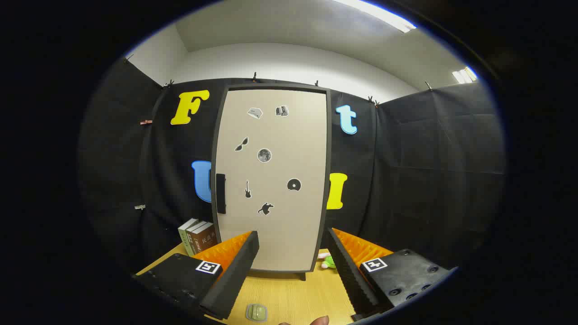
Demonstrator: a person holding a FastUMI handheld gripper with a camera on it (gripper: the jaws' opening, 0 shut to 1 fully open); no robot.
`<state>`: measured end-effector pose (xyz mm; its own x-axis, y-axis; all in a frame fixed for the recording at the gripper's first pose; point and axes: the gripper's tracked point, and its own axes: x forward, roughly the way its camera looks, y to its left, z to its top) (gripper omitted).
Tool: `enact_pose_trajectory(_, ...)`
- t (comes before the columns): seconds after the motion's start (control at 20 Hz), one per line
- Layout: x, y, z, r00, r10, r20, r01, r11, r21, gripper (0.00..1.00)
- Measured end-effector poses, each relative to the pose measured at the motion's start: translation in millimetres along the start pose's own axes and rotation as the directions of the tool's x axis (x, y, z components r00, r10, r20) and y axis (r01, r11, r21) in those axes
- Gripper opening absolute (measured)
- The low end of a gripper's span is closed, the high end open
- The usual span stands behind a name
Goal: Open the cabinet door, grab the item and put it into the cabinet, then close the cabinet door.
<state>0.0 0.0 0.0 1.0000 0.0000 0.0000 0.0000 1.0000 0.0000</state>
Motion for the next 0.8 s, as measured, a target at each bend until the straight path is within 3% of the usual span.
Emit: enact_pose_trajectory(0.8,0.8,3.9,1.1,1.0,-0.003,-0.006,0.003,1.0,0.005,0.97)
